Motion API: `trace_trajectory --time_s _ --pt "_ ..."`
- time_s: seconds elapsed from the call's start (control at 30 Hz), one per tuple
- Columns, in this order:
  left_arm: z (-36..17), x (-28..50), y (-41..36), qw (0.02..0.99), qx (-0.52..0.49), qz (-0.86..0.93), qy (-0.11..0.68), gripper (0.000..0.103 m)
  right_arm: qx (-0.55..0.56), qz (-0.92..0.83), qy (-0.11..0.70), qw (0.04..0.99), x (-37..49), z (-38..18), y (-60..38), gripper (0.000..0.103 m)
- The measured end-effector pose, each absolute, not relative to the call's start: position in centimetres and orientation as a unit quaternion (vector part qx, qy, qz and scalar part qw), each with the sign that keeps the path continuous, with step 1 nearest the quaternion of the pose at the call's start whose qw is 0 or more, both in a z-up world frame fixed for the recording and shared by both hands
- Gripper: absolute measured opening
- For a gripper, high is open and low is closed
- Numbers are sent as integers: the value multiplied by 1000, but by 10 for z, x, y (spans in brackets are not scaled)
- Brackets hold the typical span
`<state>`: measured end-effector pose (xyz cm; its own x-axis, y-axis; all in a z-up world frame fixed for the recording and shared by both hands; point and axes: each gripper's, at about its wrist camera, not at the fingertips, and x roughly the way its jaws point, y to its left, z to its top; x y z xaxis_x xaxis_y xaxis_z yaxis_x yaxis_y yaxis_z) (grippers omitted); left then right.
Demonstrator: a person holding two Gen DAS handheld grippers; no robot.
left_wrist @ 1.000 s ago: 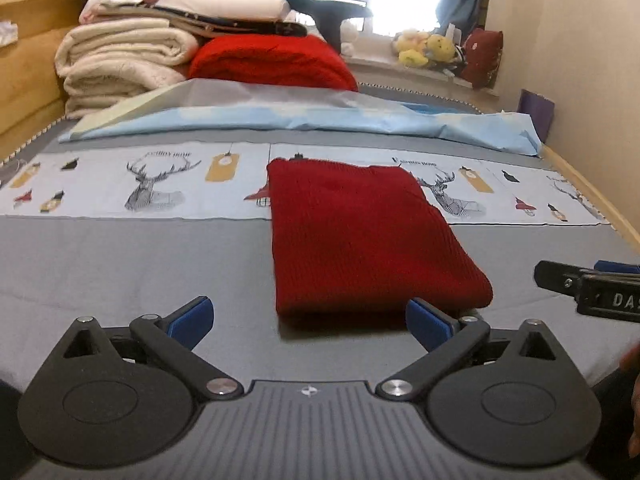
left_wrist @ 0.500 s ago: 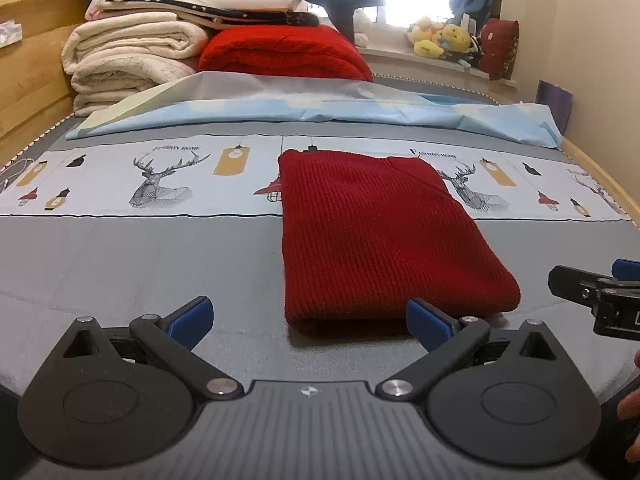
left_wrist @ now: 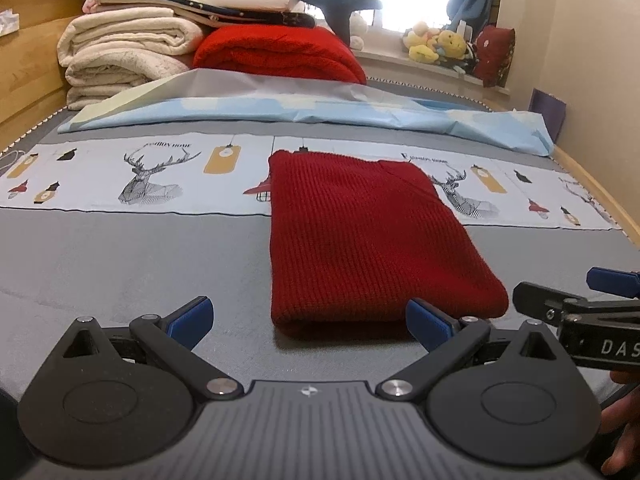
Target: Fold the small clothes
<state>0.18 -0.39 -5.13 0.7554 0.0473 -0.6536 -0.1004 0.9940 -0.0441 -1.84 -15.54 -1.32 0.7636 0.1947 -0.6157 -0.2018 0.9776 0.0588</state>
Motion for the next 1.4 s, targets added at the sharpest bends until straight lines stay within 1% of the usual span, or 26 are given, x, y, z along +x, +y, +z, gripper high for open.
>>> trace_trajectory --time_s 1.4 --pt "-52 3 -9 939 -31 30 342 102 -10 109 328 938 -17 -14 -148 102"
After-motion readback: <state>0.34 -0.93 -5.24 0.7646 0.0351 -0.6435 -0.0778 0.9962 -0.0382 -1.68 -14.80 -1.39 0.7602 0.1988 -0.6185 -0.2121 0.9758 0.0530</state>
